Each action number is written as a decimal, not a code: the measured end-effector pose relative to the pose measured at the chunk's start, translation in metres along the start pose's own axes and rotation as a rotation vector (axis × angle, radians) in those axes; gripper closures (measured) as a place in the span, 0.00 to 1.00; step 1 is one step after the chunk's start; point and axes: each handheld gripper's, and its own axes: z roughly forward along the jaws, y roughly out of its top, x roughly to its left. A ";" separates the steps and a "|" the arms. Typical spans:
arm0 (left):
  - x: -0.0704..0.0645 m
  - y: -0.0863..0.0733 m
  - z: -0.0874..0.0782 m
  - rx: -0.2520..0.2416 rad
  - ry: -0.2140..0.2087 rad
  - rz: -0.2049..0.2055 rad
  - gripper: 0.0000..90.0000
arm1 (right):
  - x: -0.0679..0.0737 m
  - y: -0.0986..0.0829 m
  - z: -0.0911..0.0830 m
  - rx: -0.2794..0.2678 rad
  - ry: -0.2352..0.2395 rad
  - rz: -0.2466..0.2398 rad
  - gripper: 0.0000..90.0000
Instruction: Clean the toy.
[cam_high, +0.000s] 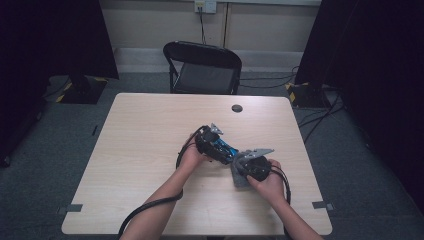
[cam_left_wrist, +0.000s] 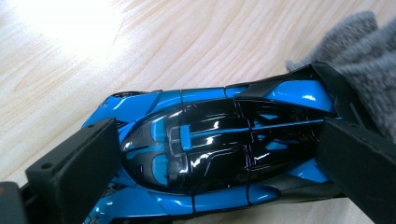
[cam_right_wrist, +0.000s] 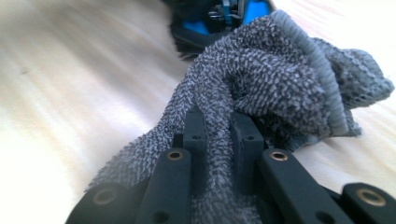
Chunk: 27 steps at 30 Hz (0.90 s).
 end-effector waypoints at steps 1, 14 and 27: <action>0.000 0.000 0.000 0.001 0.000 -0.001 0.00 | 0.002 0.000 0.000 -0.001 0.009 -0.004 0.88; 0.001 -0.001 0.000 -0.003 0.002 0.004 0.00 | 0.016 0.002 0.003 -0.003 0.058 -0.027 0.88; 0.001 0.000 0.000 -0.004 0.001 0.001 0.00 | 0.030 0.005 0.003 -0.002 0.123 -0.062 0.88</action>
